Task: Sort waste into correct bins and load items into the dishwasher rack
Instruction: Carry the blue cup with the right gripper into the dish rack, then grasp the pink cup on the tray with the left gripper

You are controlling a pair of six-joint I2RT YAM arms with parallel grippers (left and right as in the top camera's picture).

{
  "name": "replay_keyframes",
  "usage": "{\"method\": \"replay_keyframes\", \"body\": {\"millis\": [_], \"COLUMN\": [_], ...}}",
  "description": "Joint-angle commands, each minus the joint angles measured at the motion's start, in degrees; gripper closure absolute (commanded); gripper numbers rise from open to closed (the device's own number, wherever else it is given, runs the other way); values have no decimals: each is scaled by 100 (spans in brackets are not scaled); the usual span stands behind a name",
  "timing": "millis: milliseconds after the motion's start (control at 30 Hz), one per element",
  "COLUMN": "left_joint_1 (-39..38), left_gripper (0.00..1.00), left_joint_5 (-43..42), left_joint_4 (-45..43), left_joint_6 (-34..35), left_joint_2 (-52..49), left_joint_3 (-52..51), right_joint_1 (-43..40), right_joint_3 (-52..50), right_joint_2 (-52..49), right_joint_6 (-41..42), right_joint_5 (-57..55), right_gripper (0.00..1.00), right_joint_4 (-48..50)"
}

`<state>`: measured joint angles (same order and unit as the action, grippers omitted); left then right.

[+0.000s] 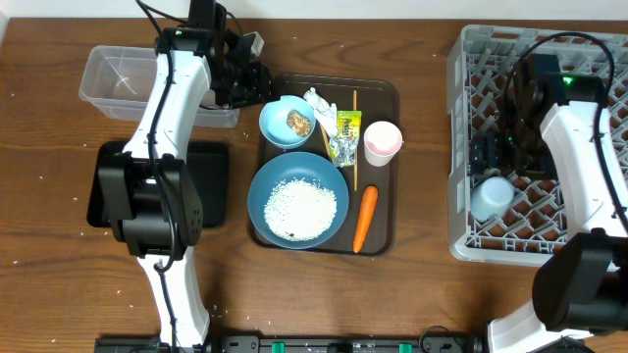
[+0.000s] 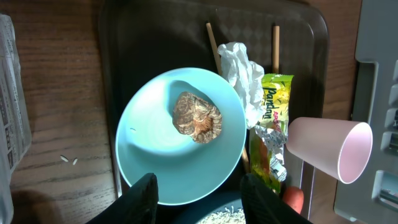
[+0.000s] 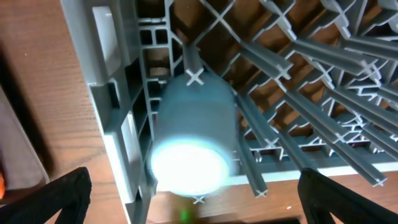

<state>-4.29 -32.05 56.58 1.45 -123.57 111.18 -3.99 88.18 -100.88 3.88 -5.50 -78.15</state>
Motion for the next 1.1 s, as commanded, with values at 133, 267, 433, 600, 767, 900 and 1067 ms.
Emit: {"method": "replay_keyframes", "body": {"millis": [133, 267, 433, 600, 767, 900, 1067], "left_joint_1": [-345, -973, -2022, -2739, -3005, -3001, -2964], "left_gripper": [55, 56, 56, 56, 56, 55, 55], "left_joint_5": [197, 990, 2334, 2583, 2614, 2675, 2433], "left_joint_4": [-2, -4, -170, -470, -737, -872, -905], "left_joint_6": [-251, -251, -660, -721, -719, -654, -531], "left_joint_2": [-72, -72, -74, -74, -98, -269, -544], "left_joint_3": [59, 249, 284, 284, 238, 229, 229], "right_joint_1": [-22, -22, -22, -22, -15, -15, -15], "right_joint_3": [343, 848, 1204, 1211, 1211, 1211, 1211], "right_joint_2": [-37, -37, -37, -37, -37, -37, -37], "right_joint_6": [35, 33, 33, 33, 33, 22, -37], "right_joint_5": [474, 555, 553, 553, 553, 553, 555], "right_gripper": [1, 1, 1, 1, 1, 1, 1], "right_joint_4": [83, 35, -90, -160, -181, -227, -247]}}
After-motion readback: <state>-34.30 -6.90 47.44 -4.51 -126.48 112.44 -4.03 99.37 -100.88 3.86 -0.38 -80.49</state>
